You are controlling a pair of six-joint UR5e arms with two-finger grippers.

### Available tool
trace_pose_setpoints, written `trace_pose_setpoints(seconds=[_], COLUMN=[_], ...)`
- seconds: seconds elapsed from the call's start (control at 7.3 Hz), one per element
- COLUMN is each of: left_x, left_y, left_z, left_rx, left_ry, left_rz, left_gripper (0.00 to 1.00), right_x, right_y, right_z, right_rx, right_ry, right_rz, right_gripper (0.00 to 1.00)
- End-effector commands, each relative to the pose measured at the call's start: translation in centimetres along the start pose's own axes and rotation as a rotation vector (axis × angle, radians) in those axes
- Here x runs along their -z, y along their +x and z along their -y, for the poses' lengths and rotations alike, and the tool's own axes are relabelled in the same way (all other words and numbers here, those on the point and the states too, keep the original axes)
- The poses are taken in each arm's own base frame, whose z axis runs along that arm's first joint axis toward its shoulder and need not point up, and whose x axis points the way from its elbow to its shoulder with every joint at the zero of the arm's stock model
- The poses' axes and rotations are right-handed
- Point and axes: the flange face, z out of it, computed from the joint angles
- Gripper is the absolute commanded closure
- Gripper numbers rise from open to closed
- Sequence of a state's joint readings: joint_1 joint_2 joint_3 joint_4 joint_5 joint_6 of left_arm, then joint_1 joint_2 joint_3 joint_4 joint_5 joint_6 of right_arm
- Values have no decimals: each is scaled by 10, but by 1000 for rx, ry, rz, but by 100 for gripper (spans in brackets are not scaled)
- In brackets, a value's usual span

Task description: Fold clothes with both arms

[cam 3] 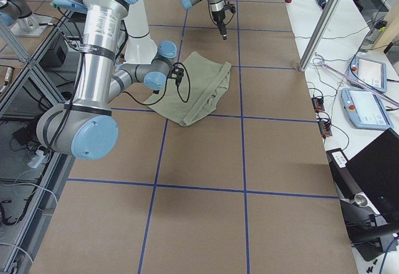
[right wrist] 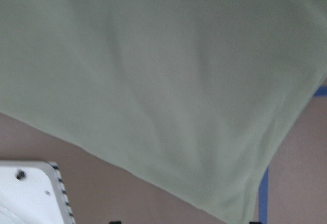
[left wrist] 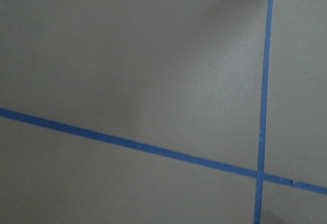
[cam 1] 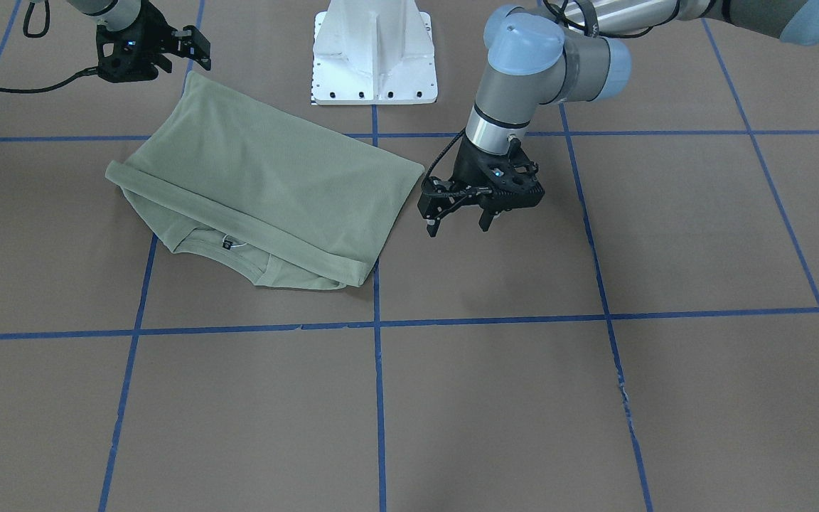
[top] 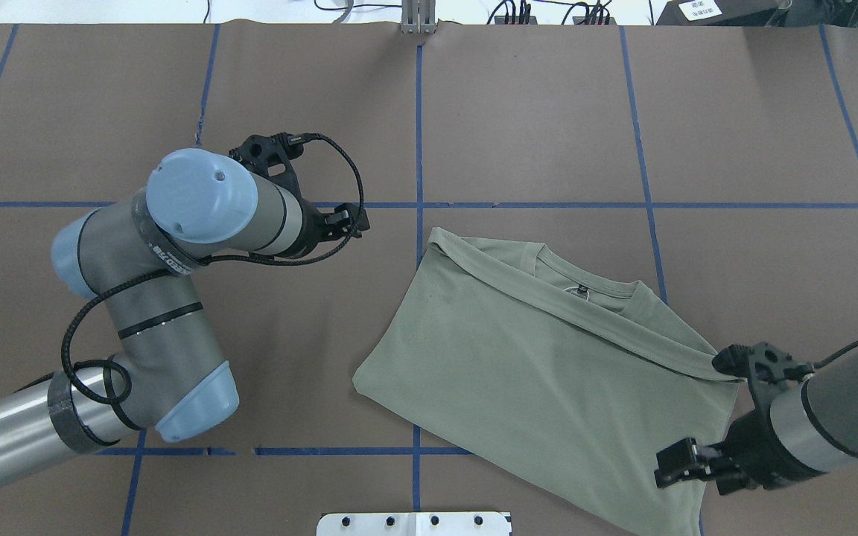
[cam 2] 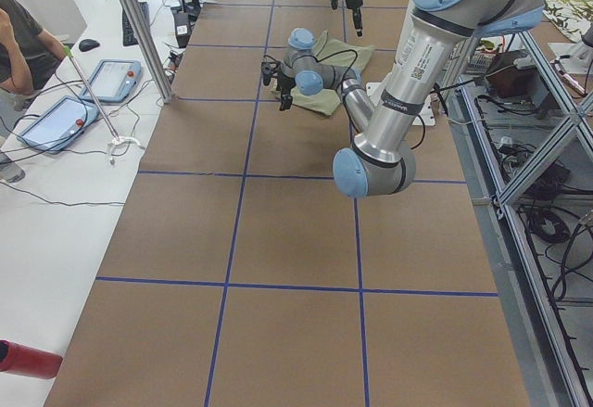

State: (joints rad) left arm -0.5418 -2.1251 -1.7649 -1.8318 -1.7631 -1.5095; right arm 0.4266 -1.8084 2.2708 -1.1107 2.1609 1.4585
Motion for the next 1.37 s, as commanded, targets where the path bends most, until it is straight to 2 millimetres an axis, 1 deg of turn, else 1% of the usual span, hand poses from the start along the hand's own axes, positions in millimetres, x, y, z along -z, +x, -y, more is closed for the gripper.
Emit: trace_pose_setpoints(seconds=[0.0,0.14,0.27,0.41,0.55,0.82,0.96,1.23], left_x=[-11,-20,-29,-33,-35,-42,-54,-58], left_y=[11,14,12,16,15,12,6,5], left_z=[-81,-114,-141,-149,-154,-154,-153,-153], left_rx=[154,208,218,263,272,274,273,275], left_ry=[-122,-164,-195,-204,-209,-205,-200,-197], left_rz=[-2,15,36,41,48,62,85,93], left_gripper=[1,1,4,5,6,8,10,14], right_x=[66,84,89,87,86,86,87,89], right_y=[-16,-22,-19,-19,-21,-21,-21,-25], right_z=[53,66,71,73,76,76,76,78], right_rx=[-49,-59,-66,-69,-70,-71,-69,-63], right_ry=[179,216,231,233,233,235,236,241], right_rz=[116,148,151,148,150,150,151,160], right_gripper=[0,0,0,0,0,0,0,0])
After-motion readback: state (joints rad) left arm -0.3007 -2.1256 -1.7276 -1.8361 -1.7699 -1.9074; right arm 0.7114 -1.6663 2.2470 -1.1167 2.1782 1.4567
